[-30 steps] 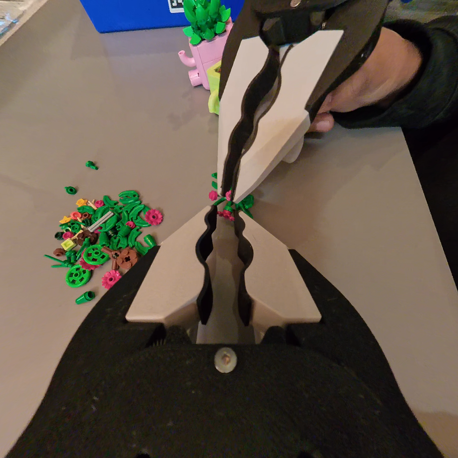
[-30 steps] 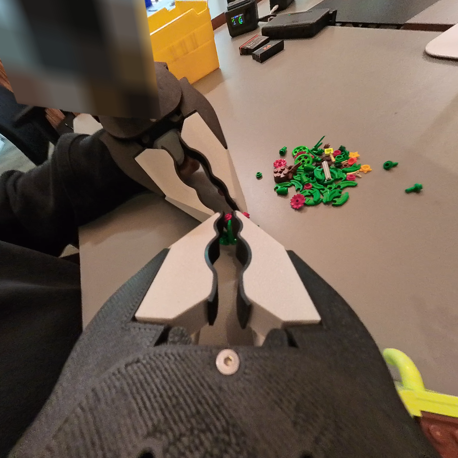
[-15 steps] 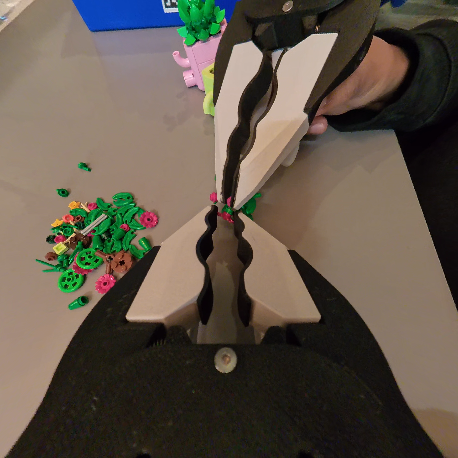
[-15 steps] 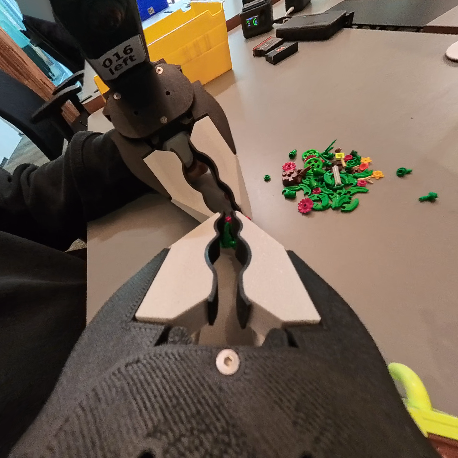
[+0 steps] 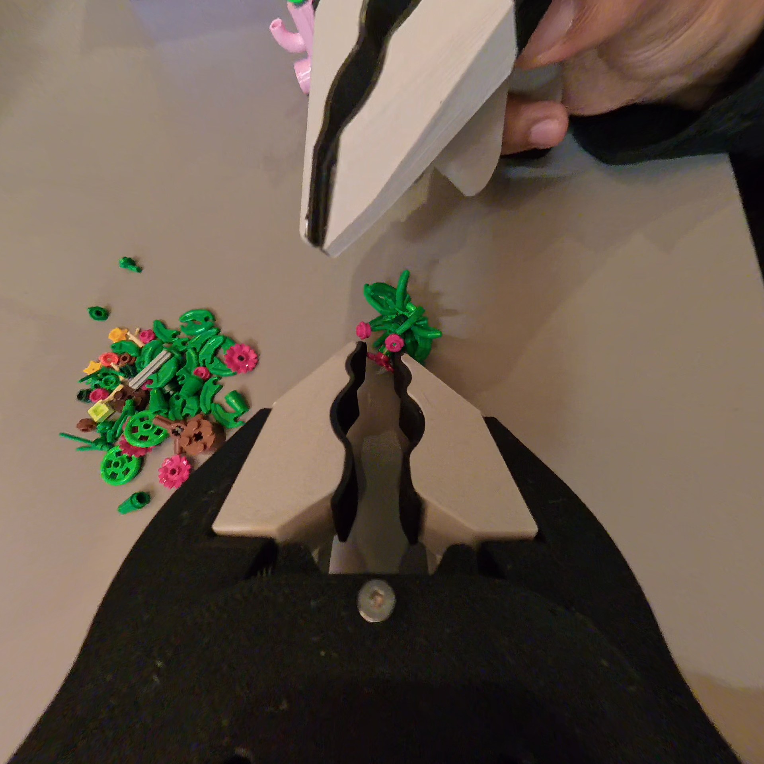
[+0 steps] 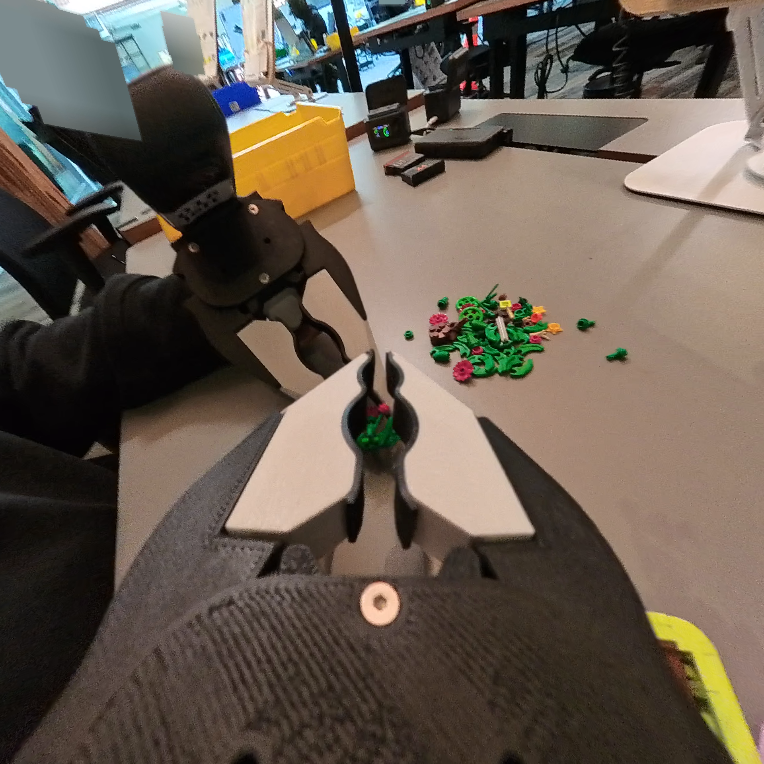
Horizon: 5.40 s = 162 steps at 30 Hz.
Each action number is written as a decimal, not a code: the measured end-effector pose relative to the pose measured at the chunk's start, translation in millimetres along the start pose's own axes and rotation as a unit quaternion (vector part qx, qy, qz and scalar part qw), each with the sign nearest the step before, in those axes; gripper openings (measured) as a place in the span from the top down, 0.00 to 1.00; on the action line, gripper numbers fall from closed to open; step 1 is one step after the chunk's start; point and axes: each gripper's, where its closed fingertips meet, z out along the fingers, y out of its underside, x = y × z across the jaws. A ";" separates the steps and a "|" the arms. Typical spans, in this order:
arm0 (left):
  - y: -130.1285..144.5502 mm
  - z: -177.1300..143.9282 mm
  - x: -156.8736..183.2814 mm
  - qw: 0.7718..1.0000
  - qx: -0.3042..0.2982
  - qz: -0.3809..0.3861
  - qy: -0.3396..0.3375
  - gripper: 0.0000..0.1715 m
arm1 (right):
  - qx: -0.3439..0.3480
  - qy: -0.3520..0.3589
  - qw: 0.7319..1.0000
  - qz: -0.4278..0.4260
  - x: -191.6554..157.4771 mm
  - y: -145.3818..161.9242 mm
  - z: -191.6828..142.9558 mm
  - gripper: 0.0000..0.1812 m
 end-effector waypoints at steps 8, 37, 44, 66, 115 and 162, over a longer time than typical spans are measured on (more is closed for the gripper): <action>2.2 -7.2 -21.5 0.991 0.003 0.094 -0.092 0.95 | -0.076 0.053 0.995 -0.036 9.1 25.2 11.7 0.90; -26.7 -9.8 8.6 0.989 0.059 0.122 -0.052 0.96 | -0.003 -0.057 0.988 0.144 -1.6 4.4 5.4 0.98; -18.4 -9.3 -3.3 0.986 0.024 0.138 -0.095 0.95 | 0.022 -0.010 0.991 0.134 18.7 -3.2 -2.8 0.98; 3.7 -49.2 -47.2 0.979 0.012 0.111 -0.171 0.95 | -0.120 0.160 0.980 -0.016 73.8 9.9 68.5 0.91; -69.1 -87.7 -46.9 0.903 0.215 0.171 -0.330 0.94 | 0.061 0.119 0.980 -0.148 13.1 -49.1 14.0 0.88; -68.4 -84.1 -46.4 0.938 0.312 -0.066 -0.133 0.96 | 0.013 0.171 0.949 -0.265 14.3 -37.1 16.0 0.88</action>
